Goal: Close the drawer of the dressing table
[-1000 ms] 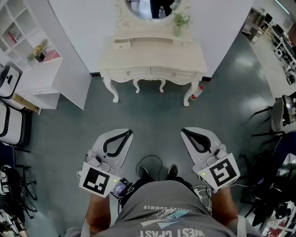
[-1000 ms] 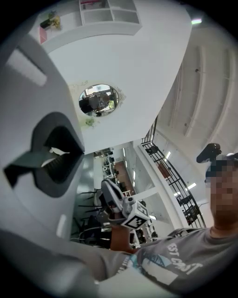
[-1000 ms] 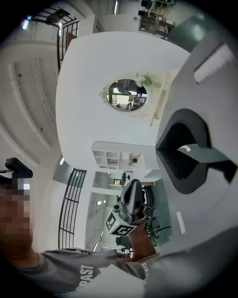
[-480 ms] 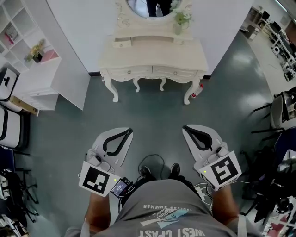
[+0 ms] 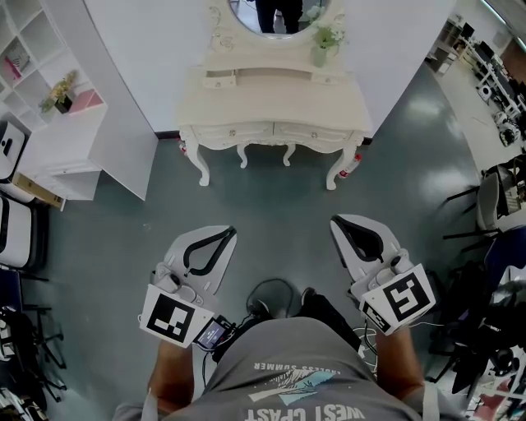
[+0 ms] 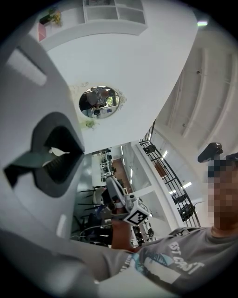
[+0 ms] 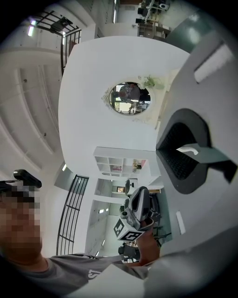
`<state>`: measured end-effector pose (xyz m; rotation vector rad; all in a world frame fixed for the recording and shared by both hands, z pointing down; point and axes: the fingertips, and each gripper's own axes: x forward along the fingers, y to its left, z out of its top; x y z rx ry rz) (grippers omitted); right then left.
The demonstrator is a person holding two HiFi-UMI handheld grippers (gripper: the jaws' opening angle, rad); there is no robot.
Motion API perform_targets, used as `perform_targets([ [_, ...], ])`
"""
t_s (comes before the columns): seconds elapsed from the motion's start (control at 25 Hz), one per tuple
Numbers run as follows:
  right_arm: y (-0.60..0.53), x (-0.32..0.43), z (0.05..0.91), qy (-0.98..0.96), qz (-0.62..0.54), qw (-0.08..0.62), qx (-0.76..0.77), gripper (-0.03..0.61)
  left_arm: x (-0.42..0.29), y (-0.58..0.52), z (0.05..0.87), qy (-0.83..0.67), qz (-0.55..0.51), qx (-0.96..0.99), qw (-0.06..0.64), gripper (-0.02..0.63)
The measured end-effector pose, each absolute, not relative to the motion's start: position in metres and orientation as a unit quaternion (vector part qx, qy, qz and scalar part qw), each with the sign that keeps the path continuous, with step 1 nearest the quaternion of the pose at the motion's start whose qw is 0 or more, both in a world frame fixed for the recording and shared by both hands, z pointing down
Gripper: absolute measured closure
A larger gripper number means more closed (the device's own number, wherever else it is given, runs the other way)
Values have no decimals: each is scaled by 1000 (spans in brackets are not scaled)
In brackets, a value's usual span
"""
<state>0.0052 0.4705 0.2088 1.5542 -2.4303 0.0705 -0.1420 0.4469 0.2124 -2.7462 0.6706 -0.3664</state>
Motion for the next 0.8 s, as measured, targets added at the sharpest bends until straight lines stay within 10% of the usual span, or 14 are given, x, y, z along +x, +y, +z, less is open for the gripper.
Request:
perform_targets([
  [0.8,289,101,226,-889,27,116,443,577,-60,309,221,339,-169,-916,131,611],
])
